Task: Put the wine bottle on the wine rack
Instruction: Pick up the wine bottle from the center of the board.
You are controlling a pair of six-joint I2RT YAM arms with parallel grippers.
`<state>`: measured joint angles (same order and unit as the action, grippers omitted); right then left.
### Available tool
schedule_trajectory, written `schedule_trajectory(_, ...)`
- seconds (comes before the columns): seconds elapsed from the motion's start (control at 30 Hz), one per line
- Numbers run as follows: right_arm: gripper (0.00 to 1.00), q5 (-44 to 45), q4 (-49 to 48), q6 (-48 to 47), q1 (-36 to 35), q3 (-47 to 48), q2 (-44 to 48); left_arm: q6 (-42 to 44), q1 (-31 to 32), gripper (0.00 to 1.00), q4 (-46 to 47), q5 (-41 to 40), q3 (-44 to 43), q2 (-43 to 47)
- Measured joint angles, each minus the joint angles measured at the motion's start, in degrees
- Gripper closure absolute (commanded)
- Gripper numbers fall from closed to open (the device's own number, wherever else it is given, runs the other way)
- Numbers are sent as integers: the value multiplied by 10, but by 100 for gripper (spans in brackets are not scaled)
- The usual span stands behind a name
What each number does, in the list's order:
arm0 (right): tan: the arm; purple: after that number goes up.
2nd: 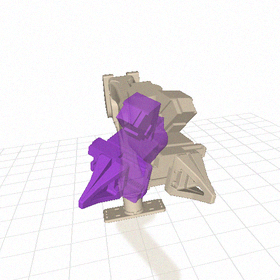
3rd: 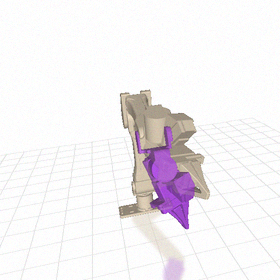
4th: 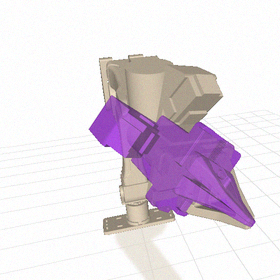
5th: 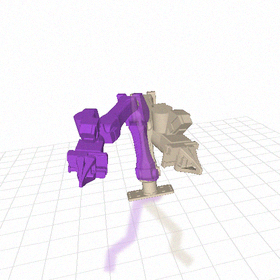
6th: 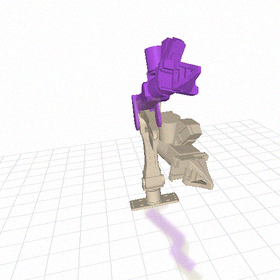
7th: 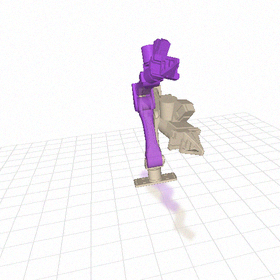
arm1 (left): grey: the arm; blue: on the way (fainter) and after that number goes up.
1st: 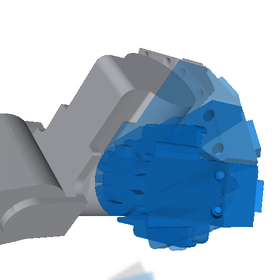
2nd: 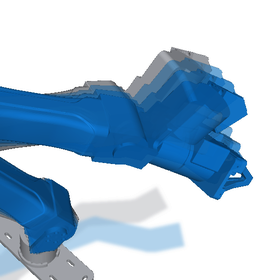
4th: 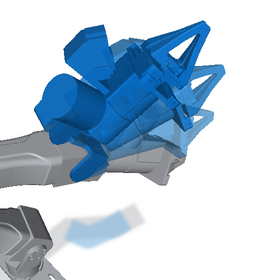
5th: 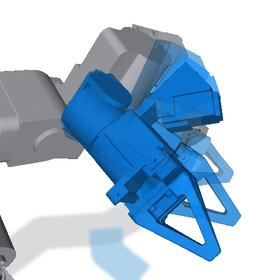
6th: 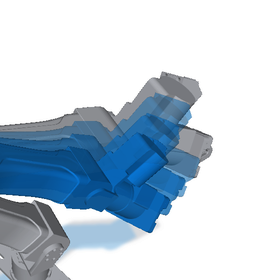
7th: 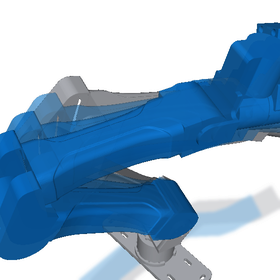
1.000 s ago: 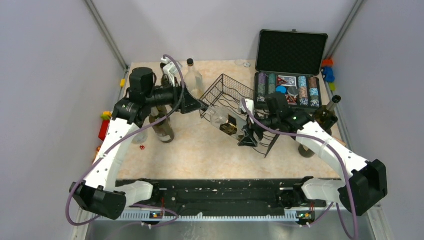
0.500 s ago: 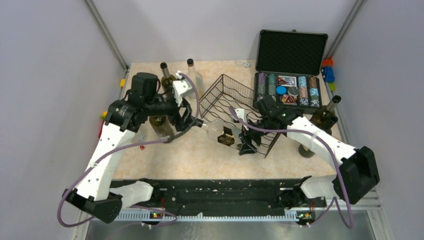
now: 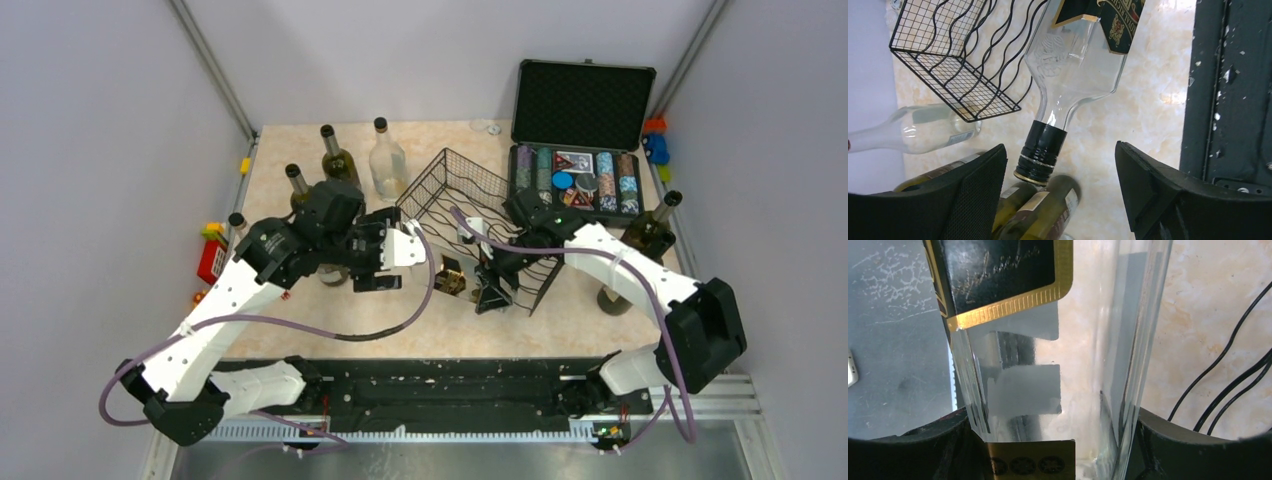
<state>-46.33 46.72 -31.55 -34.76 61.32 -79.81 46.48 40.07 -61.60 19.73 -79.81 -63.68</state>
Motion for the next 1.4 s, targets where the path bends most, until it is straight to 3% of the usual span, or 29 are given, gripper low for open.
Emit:
schedule_trajectory(0.33, 100, -19, 14, -5, 0, 10, -21, 77, 48, 12, 5, -88, 15, -36)
schedule_trajectory(0.83, 100, -44, 26, -16, 0, 11, -32, 129, 102, 14, 40, -176, 58, -61)
schedule_trajectory(1.4, 100, -44, 28, -24, -1, 11, -32, 155, 119, 35, 75, -228, 99, -75)
